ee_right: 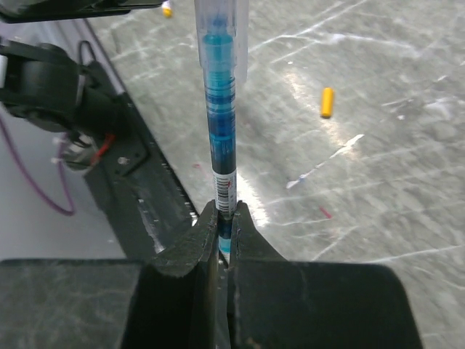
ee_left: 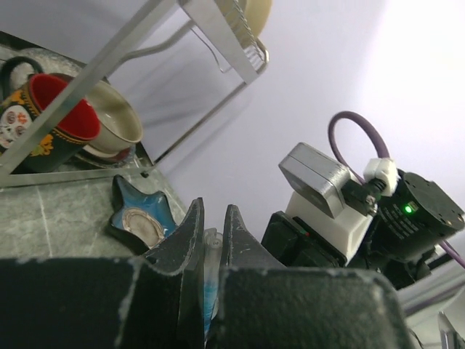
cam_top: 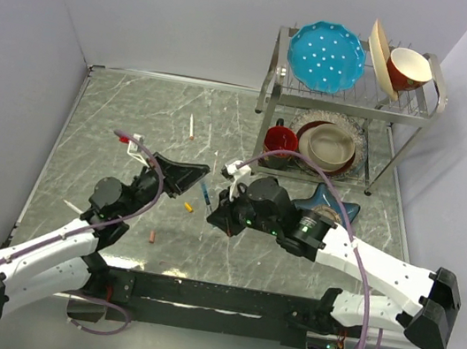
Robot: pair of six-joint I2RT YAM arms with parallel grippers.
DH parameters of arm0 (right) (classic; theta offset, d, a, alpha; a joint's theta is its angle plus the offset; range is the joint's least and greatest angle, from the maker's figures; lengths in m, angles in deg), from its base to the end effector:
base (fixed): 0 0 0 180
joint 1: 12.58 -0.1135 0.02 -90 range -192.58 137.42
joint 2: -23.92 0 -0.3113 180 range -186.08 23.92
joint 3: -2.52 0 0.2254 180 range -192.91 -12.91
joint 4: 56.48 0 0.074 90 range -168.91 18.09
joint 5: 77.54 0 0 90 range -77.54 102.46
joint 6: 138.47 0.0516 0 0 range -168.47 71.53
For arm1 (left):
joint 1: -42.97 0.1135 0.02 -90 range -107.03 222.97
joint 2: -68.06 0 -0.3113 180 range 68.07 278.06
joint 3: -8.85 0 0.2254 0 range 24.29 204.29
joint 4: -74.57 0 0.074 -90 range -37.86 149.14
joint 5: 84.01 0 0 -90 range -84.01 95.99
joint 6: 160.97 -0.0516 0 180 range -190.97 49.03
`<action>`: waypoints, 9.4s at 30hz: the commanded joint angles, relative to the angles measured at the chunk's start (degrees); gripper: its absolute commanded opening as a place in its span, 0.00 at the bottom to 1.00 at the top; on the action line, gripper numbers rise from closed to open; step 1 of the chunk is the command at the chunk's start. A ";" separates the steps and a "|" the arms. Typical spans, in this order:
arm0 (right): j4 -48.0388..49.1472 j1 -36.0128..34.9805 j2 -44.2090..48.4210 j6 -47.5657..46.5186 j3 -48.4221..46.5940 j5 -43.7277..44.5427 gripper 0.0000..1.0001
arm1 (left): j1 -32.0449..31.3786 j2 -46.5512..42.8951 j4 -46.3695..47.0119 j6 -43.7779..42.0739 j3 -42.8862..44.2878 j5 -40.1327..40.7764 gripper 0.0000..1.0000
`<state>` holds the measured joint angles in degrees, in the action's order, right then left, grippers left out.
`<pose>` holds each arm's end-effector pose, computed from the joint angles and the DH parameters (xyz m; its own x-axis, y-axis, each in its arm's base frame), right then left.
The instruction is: Insert the pens into the pen caps
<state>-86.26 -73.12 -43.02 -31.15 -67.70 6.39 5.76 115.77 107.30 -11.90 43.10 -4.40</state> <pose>0.1109 0.2075 0.3569 -0.4811 -0.2498 -0.8403 -0.8057 0.5039 0.3115 0.1118 -0.0966 0.3325 -0.4914 -0.6862 -0.5362 0.6009 0.1785 -0.7791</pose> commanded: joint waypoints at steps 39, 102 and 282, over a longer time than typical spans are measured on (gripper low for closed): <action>24.12 14.39 14.98 5.61 12.67 -13.09 0.49 | 1.78 7.75 -45.43 -9.50 22.05 -4.98 0.01; 6.44 14.21 38.11 2.10 19.28 2.90 0.71 | 18.84 75.16 -75.32 -24.52 84.01 27.44 0.45; 17.43 4.81 52.79 12.91 29.82 20.22 0.00 | 0.82 40.54 -96.33 -10.11 27.69 22.87 0.35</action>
<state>-69.87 -68.22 8.98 -17.99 -36.07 26.22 6.39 154.67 8.50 -21.96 70.37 14.28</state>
